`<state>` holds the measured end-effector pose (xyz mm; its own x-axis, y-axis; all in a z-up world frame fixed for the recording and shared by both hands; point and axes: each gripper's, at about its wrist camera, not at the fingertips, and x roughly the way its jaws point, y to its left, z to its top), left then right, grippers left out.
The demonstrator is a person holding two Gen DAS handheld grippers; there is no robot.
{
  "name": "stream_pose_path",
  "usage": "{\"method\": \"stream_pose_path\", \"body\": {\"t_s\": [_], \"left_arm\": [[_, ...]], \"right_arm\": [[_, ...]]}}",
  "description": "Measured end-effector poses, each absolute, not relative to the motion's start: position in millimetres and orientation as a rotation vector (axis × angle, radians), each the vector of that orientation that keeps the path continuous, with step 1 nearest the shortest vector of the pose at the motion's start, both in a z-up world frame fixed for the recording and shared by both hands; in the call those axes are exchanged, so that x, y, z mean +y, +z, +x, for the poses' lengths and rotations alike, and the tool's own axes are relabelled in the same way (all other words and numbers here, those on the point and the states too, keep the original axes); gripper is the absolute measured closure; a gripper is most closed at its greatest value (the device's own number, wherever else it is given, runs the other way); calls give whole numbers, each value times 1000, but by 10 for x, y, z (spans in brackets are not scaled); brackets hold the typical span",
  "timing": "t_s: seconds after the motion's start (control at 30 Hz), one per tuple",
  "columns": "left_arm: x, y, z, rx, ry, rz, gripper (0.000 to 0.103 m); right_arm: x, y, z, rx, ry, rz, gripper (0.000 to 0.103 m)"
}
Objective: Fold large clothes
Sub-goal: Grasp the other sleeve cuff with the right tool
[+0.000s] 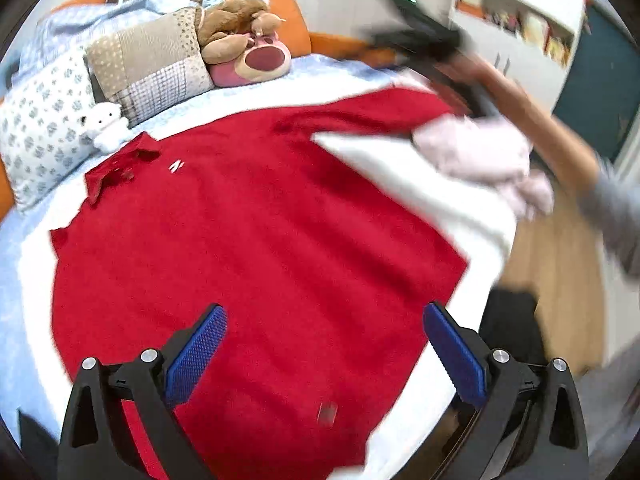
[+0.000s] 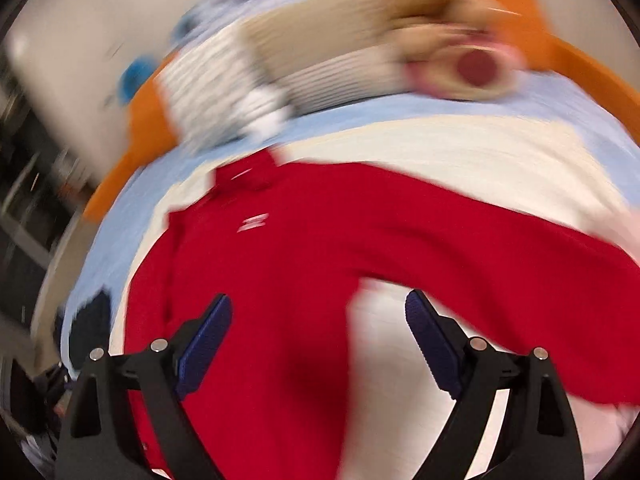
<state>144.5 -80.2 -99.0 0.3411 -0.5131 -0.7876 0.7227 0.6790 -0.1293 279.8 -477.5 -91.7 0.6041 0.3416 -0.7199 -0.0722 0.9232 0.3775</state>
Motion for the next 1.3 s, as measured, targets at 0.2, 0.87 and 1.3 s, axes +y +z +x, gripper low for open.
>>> {"method": "stream_pose_path", "body": {"t_s": [0.2,0.87,1.3], "left_arm": [[-1385,-1020,2311,1072,-764,52,4],[-2364,-1726,4160,1229,-458,-172,4],[-2222,-1935,4717,1320,-356,-409,4]], "right_arm": [[-6528,-951,1960,829,15,576,15],[-7435,-1566,2151,990,-114,503,65],[-6232,-578,1686,748,340,498,101]]}}
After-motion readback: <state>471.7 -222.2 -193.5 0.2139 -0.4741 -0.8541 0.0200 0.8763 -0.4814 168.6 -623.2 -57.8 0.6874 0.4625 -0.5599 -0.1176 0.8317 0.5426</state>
